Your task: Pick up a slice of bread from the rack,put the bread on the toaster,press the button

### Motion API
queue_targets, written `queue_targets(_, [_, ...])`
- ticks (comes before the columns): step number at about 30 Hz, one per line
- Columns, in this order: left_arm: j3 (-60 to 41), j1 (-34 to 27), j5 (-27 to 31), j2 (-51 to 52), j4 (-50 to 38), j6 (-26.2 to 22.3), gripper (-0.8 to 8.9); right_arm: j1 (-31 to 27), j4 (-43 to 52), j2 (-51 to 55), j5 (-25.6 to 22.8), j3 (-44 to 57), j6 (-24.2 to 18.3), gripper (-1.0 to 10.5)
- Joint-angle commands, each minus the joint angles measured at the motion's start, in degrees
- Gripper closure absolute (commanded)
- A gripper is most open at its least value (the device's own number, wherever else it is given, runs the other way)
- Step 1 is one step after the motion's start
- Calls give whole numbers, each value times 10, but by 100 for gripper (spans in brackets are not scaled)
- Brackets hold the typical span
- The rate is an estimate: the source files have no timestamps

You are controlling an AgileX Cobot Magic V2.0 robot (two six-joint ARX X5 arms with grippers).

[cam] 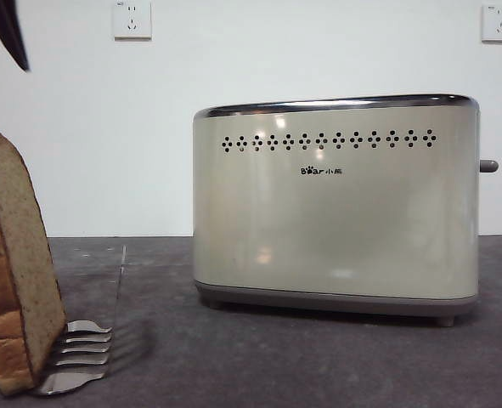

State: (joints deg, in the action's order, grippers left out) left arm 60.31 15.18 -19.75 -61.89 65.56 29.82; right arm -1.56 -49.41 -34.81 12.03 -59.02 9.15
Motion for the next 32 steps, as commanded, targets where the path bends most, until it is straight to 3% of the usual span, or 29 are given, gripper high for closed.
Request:
queue_targets(1, [-2, 16, 18, -24, -10, 14, 316, 1, -9, 1, 2, -3, -5, 946])
queue_targets(3, [-2, 21, 19, -42, -18, 17, 332, 1, -16, 1, 2, -3, -5, 946])
queue_targets(7, [-2, 27, 18, -78, -30, 21, 474, 1, -22, 1, 2, -3, -5, 946])
queue_targets(13, [-2, 28, 18, -112, -39, 21, 538, 1, -26, 1, 2, -3, -5, 946])
queue_targets(25, [-2, 29, 14, -117, -24, 21, 824, 1, -31, 1, 2, -3, -5, 946])
queue_targets(32, [-2, 29, 13, -116, -26, 14, 823, 1, -31, 1, 2, -3, -5, 946])
